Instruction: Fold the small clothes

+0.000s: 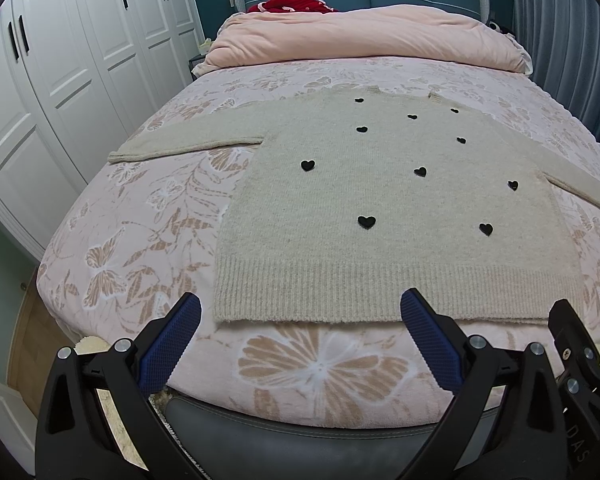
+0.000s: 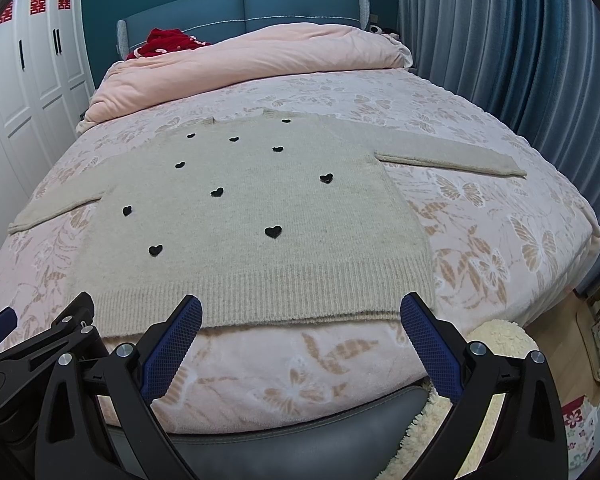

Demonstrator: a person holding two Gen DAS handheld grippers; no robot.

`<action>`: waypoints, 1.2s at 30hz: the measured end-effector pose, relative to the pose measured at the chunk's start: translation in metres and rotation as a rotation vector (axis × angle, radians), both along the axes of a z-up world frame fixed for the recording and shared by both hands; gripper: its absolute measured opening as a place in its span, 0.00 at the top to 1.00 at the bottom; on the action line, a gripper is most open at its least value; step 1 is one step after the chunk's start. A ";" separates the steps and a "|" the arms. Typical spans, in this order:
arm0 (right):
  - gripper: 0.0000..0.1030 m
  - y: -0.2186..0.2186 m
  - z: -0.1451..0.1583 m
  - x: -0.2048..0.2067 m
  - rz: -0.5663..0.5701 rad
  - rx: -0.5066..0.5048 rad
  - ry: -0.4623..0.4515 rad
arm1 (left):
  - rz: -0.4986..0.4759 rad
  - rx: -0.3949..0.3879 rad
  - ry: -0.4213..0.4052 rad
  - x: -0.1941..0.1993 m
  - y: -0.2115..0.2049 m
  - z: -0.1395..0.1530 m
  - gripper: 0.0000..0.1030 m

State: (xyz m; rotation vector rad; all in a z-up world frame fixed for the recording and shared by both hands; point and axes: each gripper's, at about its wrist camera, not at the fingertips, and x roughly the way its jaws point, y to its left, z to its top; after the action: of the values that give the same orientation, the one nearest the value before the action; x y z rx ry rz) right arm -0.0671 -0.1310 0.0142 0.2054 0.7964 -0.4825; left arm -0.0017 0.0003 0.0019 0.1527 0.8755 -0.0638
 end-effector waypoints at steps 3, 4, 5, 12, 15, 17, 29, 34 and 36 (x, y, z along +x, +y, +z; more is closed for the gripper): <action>0.05 0.001 0.000 0.001 0.000 -0.002 0.000 | 0.001 0.000 -0.001 0.000 0.000 0.000 0.05; 0.05 0.001 0.000 0.001 0.001 -0.002 0.000 | 0.001 0.000 0.000 0.000 0.000 0.000 0.05; 0.05 0.000 0.000 0.001 0.000 -0.001 0.001 | 0.000 -0.001 0.000 0.000 0.000 0.000 0.05; 0.05 0.002 -0.005 0.001 -0.002 -0.002 0.009 | 0.000 0.000 0.003 -0.001 0.001 -0.001 0.05; 0.05 0.002 -0.008 0.002 -0.001 0.001 0.017 | 0.001 0.001 0.008 -0.001 0.006 -0.003 0.05; 0.05 0.002 -0.010 0.002 0.000 0.002 0.020 | 0.001 0.002 0.010 -0.002 0.009 -0.005 0.05; 0.05 -0.096 -0.015 0.029 0.029 0.178 -0.040 | 0.024 -0.049 0.042 0.021 0.019 -0.016 0.05; 0.05 -0.267 -0.032 0.043 -0.228 0.515 -0.168 | 0.072 -0.095 0.020 0.048 0.031 -0.009 0.05; 0.05 -0.329 -0.042 0.048 -0.353 0.547 -0.194 | 0.070 -0.113 0.034 0.060 0.032 -0.011 0.05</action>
State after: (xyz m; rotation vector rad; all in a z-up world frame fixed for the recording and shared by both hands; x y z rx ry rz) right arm -0.0191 -0.4597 -0.0275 0.8983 0.6889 -0.5577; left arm 0.0587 0.0322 -0.0091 0.0159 0.9080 -0.0507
